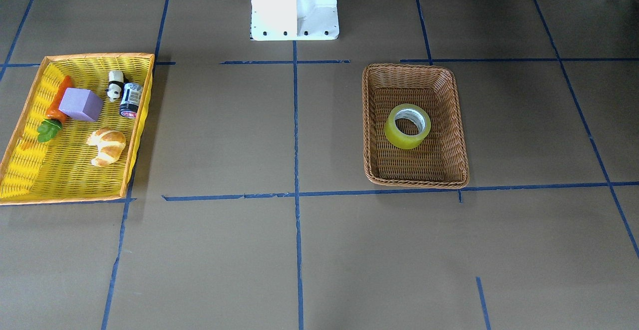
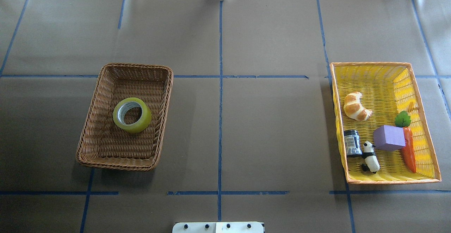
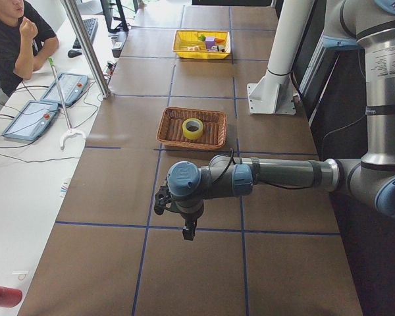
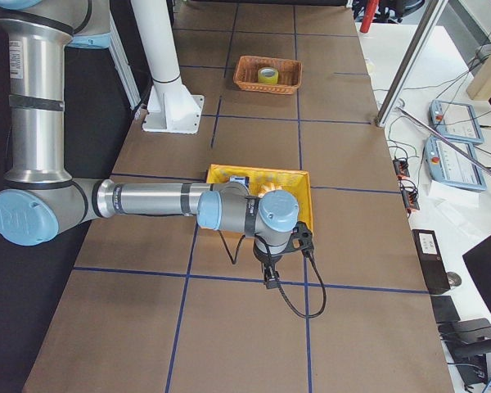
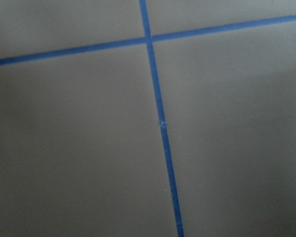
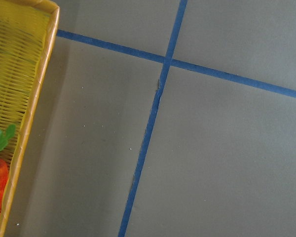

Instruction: Move tape to another basket

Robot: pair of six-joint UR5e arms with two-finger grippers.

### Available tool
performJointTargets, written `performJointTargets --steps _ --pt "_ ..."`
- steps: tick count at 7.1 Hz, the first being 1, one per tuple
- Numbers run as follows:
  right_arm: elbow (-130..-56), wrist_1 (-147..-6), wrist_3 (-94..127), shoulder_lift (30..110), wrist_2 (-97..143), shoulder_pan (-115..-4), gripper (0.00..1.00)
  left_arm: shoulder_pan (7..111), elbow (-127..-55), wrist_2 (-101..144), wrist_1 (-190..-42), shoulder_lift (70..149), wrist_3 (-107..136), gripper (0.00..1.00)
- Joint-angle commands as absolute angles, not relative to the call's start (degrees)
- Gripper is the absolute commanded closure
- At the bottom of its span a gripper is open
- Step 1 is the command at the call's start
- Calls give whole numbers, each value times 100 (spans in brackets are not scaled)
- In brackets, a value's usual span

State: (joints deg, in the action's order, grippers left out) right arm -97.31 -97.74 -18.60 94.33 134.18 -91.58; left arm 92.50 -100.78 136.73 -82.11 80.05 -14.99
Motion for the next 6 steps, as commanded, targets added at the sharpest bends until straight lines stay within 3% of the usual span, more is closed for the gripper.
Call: performJointTargets --steps 1,6 --pt "-9721 -9773 -1846 9457 13438 -9158 0 9255 -10125 13623 -8227 7849 -1485 0" --pt "-9747 -9765 -1854 9510 13447 -9158 0 9255 -10143 13623 -8227 7831 -1512 0"
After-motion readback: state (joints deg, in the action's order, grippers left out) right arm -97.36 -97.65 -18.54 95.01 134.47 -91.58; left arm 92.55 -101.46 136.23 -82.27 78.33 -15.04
